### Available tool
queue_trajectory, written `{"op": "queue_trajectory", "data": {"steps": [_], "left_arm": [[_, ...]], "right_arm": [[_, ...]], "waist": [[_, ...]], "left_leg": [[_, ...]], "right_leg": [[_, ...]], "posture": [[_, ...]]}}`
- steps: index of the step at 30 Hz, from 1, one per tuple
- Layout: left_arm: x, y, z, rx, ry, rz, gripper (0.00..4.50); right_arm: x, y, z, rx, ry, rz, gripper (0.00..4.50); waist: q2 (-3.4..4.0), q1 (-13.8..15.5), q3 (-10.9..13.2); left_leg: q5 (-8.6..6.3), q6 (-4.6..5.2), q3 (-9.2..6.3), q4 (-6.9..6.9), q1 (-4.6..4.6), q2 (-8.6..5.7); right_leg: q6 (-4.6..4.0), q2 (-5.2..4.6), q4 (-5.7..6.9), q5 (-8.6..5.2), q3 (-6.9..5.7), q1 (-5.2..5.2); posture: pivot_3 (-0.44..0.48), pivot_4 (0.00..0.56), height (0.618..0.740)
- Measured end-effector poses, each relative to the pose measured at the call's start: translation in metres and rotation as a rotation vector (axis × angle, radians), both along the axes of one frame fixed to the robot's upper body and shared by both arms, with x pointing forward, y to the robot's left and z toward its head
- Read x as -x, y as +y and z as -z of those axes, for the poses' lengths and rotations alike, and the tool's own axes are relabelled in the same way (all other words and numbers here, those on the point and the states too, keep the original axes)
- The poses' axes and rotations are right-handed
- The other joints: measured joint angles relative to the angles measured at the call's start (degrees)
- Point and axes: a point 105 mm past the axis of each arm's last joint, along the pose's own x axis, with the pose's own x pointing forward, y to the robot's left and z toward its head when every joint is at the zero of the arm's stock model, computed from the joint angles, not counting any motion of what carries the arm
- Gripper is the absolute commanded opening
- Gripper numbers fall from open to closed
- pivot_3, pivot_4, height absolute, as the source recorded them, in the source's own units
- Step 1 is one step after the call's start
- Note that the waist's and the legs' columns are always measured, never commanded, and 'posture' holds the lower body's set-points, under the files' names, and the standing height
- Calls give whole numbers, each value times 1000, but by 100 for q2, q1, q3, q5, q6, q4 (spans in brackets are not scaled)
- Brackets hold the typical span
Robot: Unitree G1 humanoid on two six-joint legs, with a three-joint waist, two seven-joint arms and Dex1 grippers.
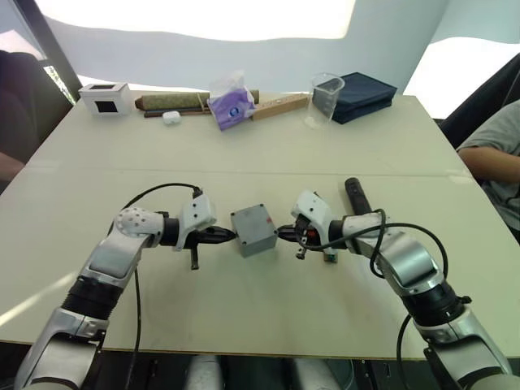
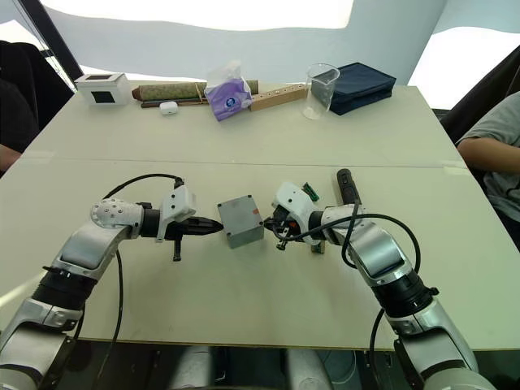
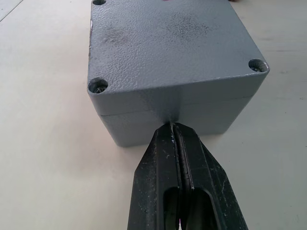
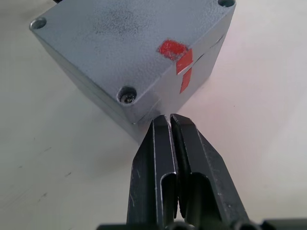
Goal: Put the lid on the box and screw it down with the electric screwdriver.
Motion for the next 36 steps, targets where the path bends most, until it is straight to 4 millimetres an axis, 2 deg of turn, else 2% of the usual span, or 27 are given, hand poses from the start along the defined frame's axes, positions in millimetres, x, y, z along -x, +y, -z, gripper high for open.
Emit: {"op": "queue_trajectory", "data": {"steps": [19, 26, 30, 33, 36], "left_arm": [[-7, 8, -14, 12, -37, -42, 0], [1, 15, -39, 56, -67, -57, 0], [13, 21, -67, 80, -103, -33, 0], [18, 20, -81, 108, -115, -19, 0], [20, 12, -105, 135, -173, 17, 0]], "right_arm": [[6, 2, -2, -4, 5, 4, 74], [-1, -18, -17, -14, -78, 100, 74], [-14, -36, -36, -46, -158, 209, 74], [-24, -43, -46, -64, -189, 265, 750], [-45, -55, -49, -86, -167, 371, 1970]], "waist": [[0, 2, 0], [0, -5, 0], [0, -7, 0], [-1, -4, 0], [-2, 6, 1]], "left_leg": [[0, 0, -1, 0, 0, 0], [0, 0, -1, 0, 0, 0], [1, -2, -1, 0, 2, 0], [1, -2, -2, 0, 2, 0], [3, -5, -1, 2, 3, -2]], "right_leg": [[0, 0, 0, 0, 0, 0], [0, 0, 0, 0, 0, 0], [0, 0, 1, 0, 0, 1], [0, 0, 1, 0, 0, 4], [1, -1, 2, 1, 0, 5]], "posture": [[0, 150, 740], [0, 150, 740], [0, 150, 740], [0, 150, 740], [0, 150, 740]]}}
